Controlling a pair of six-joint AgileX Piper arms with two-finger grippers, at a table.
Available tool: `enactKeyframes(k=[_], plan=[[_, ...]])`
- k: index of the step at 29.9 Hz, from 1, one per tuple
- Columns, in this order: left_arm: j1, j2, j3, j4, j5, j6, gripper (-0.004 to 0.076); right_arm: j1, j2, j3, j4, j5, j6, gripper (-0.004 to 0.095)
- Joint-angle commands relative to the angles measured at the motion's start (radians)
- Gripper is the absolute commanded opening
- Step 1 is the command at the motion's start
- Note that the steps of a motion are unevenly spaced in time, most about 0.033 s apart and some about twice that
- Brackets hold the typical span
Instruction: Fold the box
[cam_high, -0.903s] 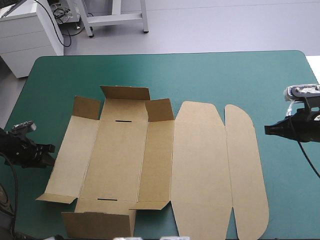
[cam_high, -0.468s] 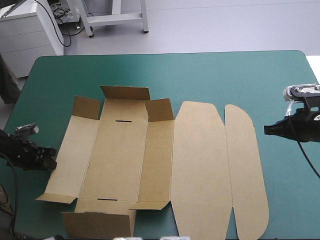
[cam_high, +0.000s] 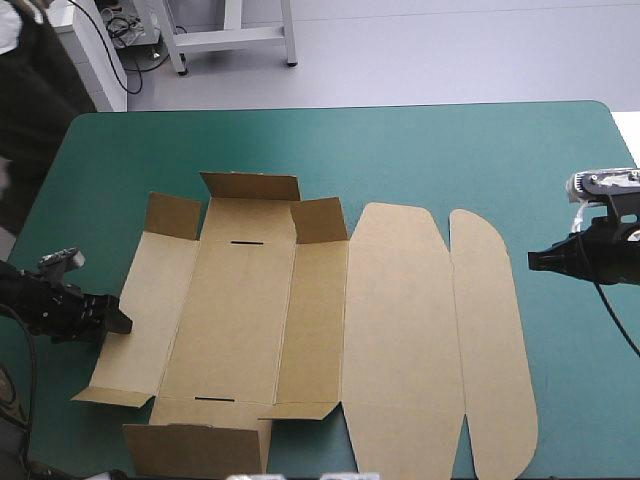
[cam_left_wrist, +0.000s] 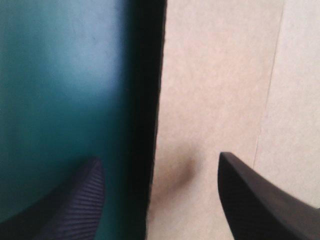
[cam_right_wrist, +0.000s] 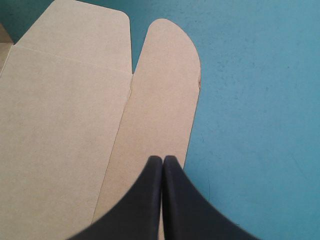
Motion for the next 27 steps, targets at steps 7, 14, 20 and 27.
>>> enactKeyframes(k=[7, 14, 20, 27], plan=[[0.0, -0.012, 0.054, -0.176, 0.098, 0.072, 0.0468, -0.006, -0.011, -0.025, 0.033, -0.035, -0.013, -0.002], [-0.085, -0.012, 0.054, -0.178, 0.098, 0.07, 0.0468, -0.006, -0.011, -0.025, 0.033, -0.031, -0.013, -0.002], [-0.2, -0.012, 0.054, -0.15, 0.098, 0.049, 0.0468, -0.006, -0.011, -0.025, 0.033, -0.031, -0.013, -0.002], [-0.219, -0.012, 0.038, -0.117, 0.098, 0.022, 0.0401, -0.006, -0.011, -0.025, 0.033, -0.014, -0.017, -0.002]])
